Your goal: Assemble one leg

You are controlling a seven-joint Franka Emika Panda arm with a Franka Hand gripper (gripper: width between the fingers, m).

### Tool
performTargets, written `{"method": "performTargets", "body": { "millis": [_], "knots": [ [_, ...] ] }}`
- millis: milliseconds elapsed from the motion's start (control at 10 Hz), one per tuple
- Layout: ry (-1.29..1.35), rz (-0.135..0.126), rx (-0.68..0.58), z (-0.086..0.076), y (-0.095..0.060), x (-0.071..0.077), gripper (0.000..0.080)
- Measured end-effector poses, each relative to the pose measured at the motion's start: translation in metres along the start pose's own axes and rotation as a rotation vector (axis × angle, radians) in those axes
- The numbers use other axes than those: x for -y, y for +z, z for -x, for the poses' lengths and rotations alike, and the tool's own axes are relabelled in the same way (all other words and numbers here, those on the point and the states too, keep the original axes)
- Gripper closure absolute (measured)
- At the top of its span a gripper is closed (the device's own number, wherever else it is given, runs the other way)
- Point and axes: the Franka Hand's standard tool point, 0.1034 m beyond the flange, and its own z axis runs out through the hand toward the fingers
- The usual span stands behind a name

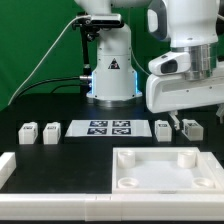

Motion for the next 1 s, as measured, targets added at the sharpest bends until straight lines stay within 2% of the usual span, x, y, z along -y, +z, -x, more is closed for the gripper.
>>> {"method": "performTargets", "body": {
  "millis": [200,400,500,700,800,1000],
  "knots": [
    [0.002,0.002,0.030,-0.001,-0.001,-0.001,0.0150],
    [0.011,0.010,0.213,0.008,0.001,-0.003,0.0150],
    [0.028,0.004,0.247,0.006,0.009,-0.003,0.0150],
    [0.030,0.015,0.429,0.028,0.020,0.011,0.0150],
    [0.026,0.014,0.481,0.029,0.022,0.015,0.0150],
    [0.016,0.017,0.701,0.047,0.023,0.016,0.0150]
  ]
}}
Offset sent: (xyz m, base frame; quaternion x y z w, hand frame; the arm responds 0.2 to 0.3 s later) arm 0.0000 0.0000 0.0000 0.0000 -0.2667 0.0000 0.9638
